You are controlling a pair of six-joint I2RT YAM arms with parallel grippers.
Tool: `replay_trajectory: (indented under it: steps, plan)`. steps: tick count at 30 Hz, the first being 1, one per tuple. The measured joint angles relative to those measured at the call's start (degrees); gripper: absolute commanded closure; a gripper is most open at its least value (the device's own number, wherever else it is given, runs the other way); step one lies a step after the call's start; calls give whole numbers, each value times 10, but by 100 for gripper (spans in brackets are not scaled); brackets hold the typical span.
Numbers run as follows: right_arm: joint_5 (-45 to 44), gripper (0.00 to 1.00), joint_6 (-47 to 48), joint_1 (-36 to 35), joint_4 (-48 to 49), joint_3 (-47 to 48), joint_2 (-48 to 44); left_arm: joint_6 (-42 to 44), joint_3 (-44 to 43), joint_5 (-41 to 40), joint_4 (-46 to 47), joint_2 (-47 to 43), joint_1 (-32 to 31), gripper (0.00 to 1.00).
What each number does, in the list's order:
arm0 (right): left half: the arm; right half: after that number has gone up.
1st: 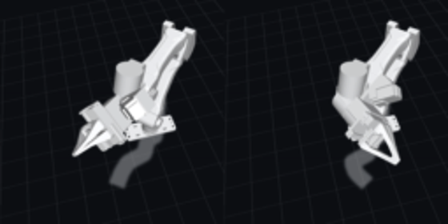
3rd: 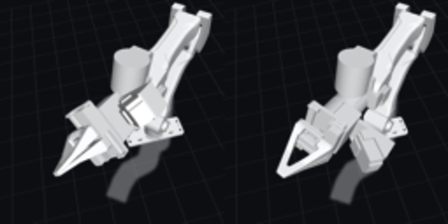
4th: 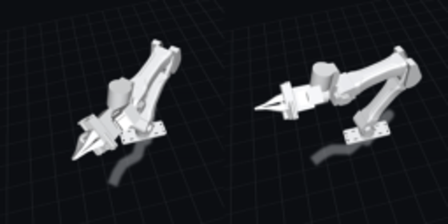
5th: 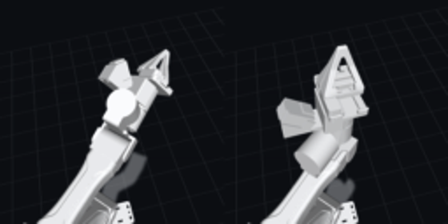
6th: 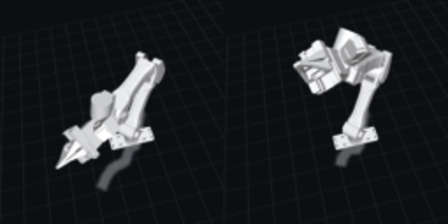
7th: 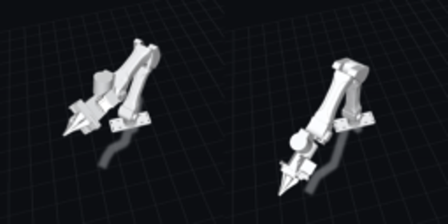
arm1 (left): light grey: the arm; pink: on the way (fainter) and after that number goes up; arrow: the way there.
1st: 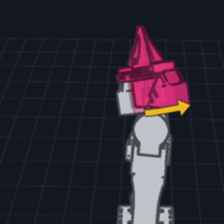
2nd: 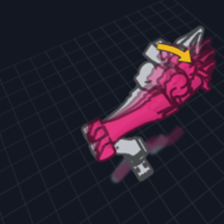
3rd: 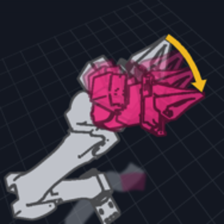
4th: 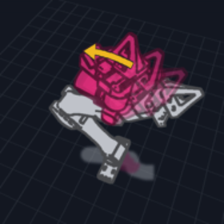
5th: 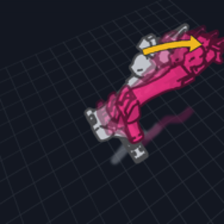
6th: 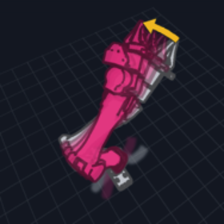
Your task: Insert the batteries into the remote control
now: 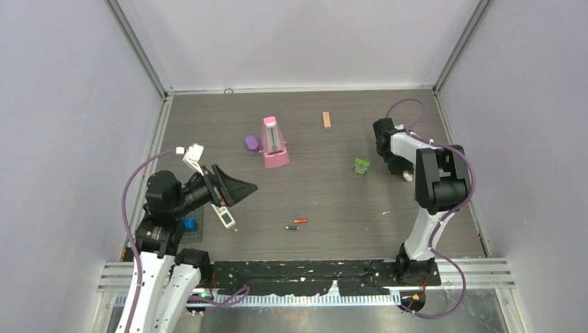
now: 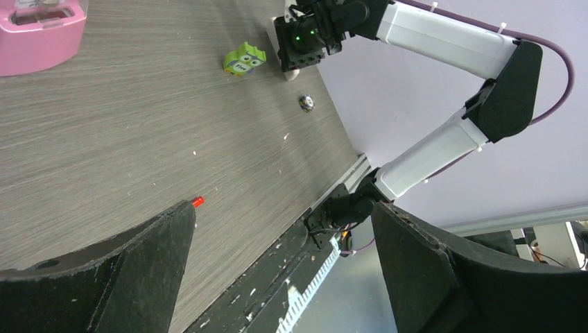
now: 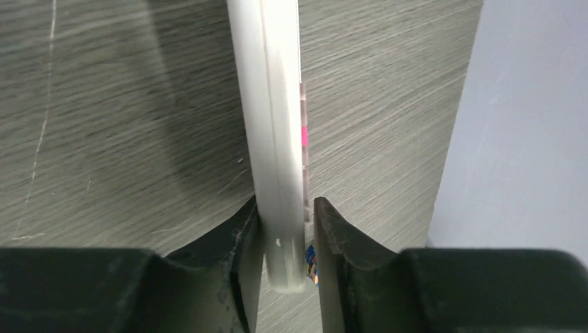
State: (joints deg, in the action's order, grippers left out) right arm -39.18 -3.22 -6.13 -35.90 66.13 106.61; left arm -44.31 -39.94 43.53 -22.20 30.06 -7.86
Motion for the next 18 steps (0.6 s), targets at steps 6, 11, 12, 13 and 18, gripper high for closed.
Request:
replay_trajectory:
  steps: [6,11,12,13,18]
  plan:
    - [21,41,-1,0,-7,3,9,1,1,-5,-12,-3,0,0]
    - [61,37,-9,7,-17,10,-3,2,3,-10,-20,-3,0,0]
    - [73,36,-13,7,-17,10,-7,2,4,-10,-21,-3,0,0]
    - [90,35,-18,7,-18,10,-12,2,4,-11,-21,-3,0,0]
    - [152,33,-41,5,-29,11,-61,3,4,-11,-26,-9,0,0]
